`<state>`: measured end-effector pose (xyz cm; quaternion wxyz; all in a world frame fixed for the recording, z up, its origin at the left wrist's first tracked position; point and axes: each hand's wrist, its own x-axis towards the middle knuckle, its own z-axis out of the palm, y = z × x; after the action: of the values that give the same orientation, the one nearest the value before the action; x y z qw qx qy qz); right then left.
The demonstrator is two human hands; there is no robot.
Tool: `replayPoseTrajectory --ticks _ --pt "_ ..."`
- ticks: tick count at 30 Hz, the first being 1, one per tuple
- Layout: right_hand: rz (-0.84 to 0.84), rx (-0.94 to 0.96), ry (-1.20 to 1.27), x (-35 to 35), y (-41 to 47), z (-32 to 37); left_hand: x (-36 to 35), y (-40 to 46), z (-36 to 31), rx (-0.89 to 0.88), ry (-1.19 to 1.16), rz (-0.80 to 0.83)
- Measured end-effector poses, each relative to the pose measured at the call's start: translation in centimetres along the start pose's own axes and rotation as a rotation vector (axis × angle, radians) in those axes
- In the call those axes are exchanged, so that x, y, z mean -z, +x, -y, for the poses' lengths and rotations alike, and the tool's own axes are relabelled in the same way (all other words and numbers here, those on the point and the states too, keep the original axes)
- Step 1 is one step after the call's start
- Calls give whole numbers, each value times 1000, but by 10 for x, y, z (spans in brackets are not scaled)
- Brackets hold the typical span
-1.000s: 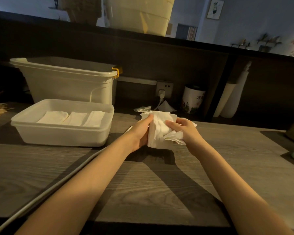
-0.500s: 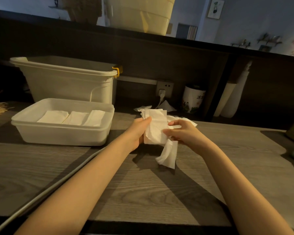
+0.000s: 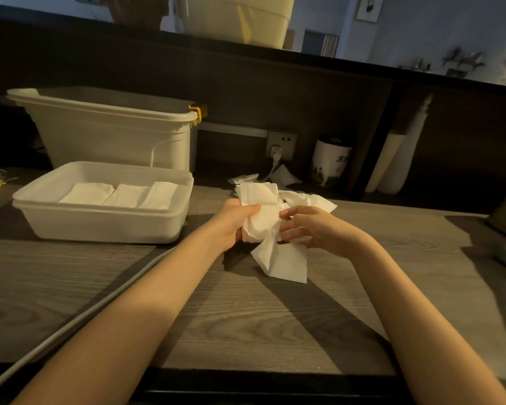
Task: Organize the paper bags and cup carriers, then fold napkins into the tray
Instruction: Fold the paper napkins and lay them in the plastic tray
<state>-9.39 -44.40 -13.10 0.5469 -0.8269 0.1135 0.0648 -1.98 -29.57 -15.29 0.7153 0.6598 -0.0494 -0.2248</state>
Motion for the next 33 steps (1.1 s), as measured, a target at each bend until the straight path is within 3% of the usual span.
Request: replayPoseTrajectory --ticks 5,13,17,33 --pt "130 18 -220 4 -2 -4 0 1 1 0 11 -22" --pt "31 37 -569 -8 8 -12 3 2 -2 -96 39 -154" --pt "27 135 -742 -23 5 -11 4 3 -4 -113 49 -168" --pt "154 226 -622 -12 -7 -1 10 4 -4 -146 40 -201"
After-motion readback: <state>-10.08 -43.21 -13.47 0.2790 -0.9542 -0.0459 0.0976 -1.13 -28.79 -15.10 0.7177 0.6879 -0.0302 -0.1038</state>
